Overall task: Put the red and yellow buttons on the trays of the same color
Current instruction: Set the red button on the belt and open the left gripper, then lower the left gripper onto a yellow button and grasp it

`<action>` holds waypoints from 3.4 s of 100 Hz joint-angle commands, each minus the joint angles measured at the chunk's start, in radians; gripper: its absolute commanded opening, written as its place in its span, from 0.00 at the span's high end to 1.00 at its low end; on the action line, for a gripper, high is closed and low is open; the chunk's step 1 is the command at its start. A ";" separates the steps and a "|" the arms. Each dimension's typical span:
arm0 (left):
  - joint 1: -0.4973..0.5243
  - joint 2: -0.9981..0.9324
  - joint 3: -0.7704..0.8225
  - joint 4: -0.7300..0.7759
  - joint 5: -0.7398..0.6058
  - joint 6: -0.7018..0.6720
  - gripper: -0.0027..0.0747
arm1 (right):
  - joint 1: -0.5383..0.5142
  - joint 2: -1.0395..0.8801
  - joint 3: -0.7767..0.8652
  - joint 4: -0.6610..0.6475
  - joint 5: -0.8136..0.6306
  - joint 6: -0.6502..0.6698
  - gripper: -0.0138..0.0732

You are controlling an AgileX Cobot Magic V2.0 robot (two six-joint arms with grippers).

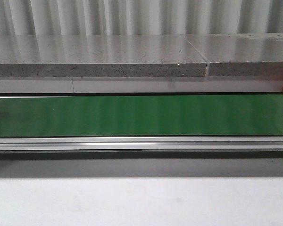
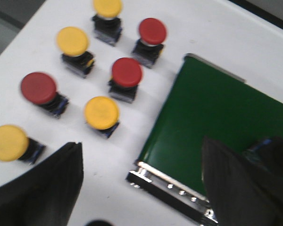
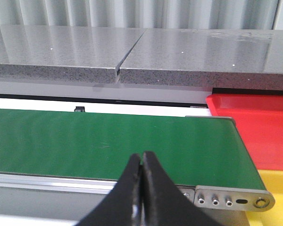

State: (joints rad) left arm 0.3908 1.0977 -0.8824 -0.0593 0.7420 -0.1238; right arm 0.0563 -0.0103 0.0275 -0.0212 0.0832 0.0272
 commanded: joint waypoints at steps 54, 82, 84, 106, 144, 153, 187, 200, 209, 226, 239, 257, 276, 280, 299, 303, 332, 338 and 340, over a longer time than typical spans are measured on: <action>0.230 0.064 0.213 0.033 -0.205 -0.080 0.30 | -0.002 -0.006 -0.014 -0.002 -0.077 -0.002 0.92; 0.230 0.194 0.213 0.059 -0.250 -0.096 0.30 | -0.002 -0.006 -0.014 -0.002 -0.077 -0.002 0.92; 0.230 0.200 0.213 0.059 -0.254 -0.103 0.30 | -0.002 -0.006 -0.014 -0.002 -0.077 -0.002 0.92; 0.230 0.257 0.182 0.067 -0.291 -0.103 0.30 | -0.002 -0.006 -0.014 -0.002 -0.077 -0.002 0.92; 0.230 0.345 0.127 0.100 -0.287 -0.103 0.30 | -0.002 -0.006 -0.014 -0.002 -0.077 -0.002 0.92; 0.230 0.352 0.117 0.106 -0.293 -0.103 0.30 | -0.002 -0.006 -0.014 -0.002 -0.077 -0.002 0.92; 0.230 0.352 0.051 0.127 -0.313 -0.103 0.30 | -0.002 -0.006 -0.014 -0.002 -0.077 -0.002 0.92; 0.230 0.352 0.029 0.129 -0.311 -0.105 0.30 | -0.002 -0.006 -0.014 -0.002 -0.077 -0.002 0.92; 0.230 0.352 0.025 0.131 -0.307 -0.105 0.30 | -0.002 -0.006 -0.014 -0.002 -0.077 -0.002 0.92; 0.230 0.352 0.025 0.147 -0.293 -0.105 0.30 | -0.002 -0.006 -0.014 -0.002 -0.077 -0.002 0.92; 0.230 0.352 0.025 0.151 -0.293 -0.107 0.30 | -0.002 -0.006 -0.014 -0.002 -0.077 -0.002 0.92; 0.230 0.393 0.019 0.154 -0.291 -0.114 0.30 | -0.002 -0.006 -0.014 -0.002 -0.077 -0.002 0.92; 0.230 0.456 0.006 0.154 -0.280 -0.115 0.31 | -0.002 -0.006 -0.014 -0.002 -0.077 -0.002 0.92; 0.230 0.460 0.006 0.154 -0.280 -0.115 0.32 | -0.002 -0.006 -0.014 -0.002 -0.077 -0.002 0.92; 0.230 0.469 0.003 0.154 -0.289 -0.125 0.56 | -0.002 -0.006 -0.014 -0.002 -0.077 -0.002 0.92; 0.230 0.469 0.002 0.154 -0.289 -0.125 0.64 | -0.002 -0.006 -0.014 -0.002 -0.077 -0.002 0.92; 0.230 0.463 -0.001 0.154 -0.228 -0.125 0.99 | -0.002 -0.006 -0.014 -0.002 -0.077 -0.002 0.92; 0.230 0.454 -0.001 0.154 -0.206 -0.125 0.99 | -0.002 -0.006 -0.014 -0.002 -0.077 -0.002 0.92; 0.230 0.447 -0.001 0.154 -0.201 -0.125 0.99 | -0.002 -0.006 -0.014 -0.002 -0.077 -0.002 0.92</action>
State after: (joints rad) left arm 0.6196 1.5976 -0.8558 0.0917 0.5329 -0.2385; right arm 0.0563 -0.0103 0.0275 -0.0212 0.0832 0.0272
